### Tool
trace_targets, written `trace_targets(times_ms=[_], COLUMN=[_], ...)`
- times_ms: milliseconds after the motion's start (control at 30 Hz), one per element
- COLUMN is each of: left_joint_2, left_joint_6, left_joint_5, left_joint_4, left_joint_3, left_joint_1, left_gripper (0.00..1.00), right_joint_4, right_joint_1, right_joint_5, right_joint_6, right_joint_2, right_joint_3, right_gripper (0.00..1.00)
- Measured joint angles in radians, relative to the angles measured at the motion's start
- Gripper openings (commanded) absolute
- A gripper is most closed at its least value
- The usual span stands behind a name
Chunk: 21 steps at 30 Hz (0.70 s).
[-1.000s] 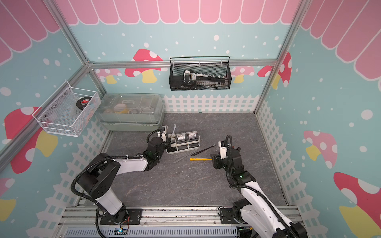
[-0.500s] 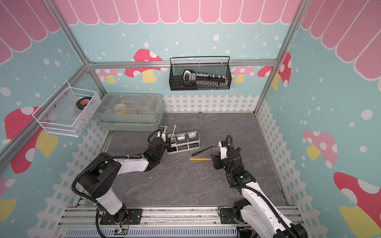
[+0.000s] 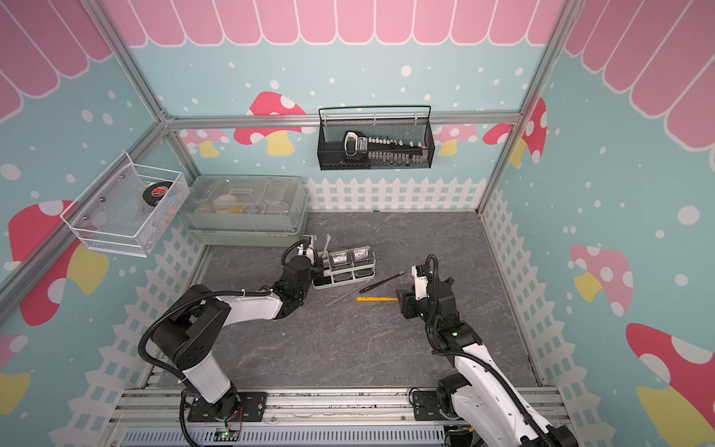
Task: Place the toothbrush into the toothbrush holder
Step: Place the toothbrush in the toothbrush holder.
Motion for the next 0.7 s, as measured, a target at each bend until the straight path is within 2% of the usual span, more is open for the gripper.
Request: trace_targets(times_ms=[133,267,533,700], left_joint_2=[0.004,0.010,0.011,0.011], left_joint_6=[0.000,-0.002,0.010,0.030], left_joint_5=[-0.018,-0.045,-0.097,-0.122], left_joint_4=[-0.005,-0.004,-0.001,0.008], left_joint_3=[0.005,0.009,0.009,0.004], left_joint_1=[-0.005,-0.011,-0.039,-0.056], left_gripper=[0.09,0.25,0.27,0.35], right_joint_4=[-0.011,-0.013,-0.014,-0.014], right_joint_1=[0.000,0.000,0.000,-0.002], right_joint_5=[0.000,0.002,0.003,0.003], right_joint_6=[-0.001,-0.003,-0.004,-0.004], right_joint_2=[-0.007,-0.011,-0.011,-0.011], right_joint_3=[0.000,0.000,0.000,0.000], right_gripper=[0.55,0.55,0.55,0.55])
